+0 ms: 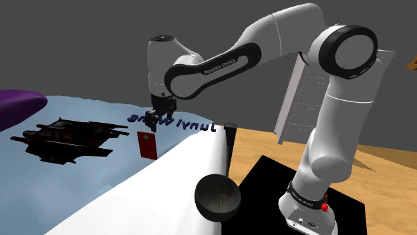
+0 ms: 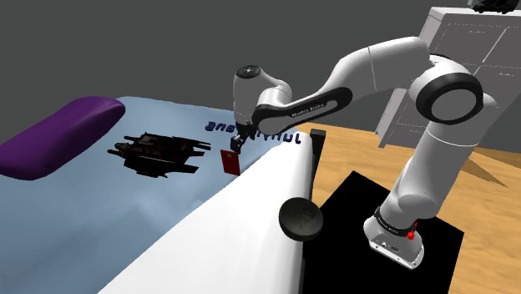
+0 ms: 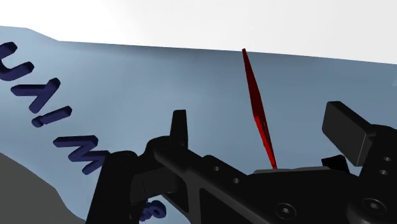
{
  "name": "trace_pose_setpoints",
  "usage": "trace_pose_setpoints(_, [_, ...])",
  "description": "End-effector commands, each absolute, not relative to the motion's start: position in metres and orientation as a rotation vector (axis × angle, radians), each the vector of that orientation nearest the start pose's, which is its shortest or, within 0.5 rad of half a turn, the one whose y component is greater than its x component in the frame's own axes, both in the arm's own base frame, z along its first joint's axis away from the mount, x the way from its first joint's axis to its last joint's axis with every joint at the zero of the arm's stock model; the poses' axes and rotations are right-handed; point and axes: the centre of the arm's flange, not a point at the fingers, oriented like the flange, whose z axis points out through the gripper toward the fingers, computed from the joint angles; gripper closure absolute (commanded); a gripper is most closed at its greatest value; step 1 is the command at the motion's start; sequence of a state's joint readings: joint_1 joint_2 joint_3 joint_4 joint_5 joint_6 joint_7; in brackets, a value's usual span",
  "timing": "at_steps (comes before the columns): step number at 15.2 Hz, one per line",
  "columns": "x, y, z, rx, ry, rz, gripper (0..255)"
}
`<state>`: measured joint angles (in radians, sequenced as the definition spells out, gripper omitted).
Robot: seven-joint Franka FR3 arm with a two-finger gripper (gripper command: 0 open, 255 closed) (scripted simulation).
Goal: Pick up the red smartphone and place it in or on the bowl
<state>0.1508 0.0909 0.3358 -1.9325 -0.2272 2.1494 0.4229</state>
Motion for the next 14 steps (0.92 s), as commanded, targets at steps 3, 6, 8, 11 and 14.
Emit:
trace_pose_setpoints(3, [0.548, 0.285, 0.438, -3.21, -0.309, -0.352, 0])
trace_pose_setpoints(6, [0.551, 0.284, 0.422, -3.21, -0.309, -0.352, 0])
trace_pose_setpoints(8, [0.554, 0.283, 0.412, -3.21, -0.309, -0.352, 0])
trace_pose_setpoints(11, [0.554, 0.283, 0.409, -3.21, -0.309, -0.352, 0])
trace_pose_setpoints(14, [0.554, 0.283, 0.409, -3.21, -0.309, -0.352, 0])
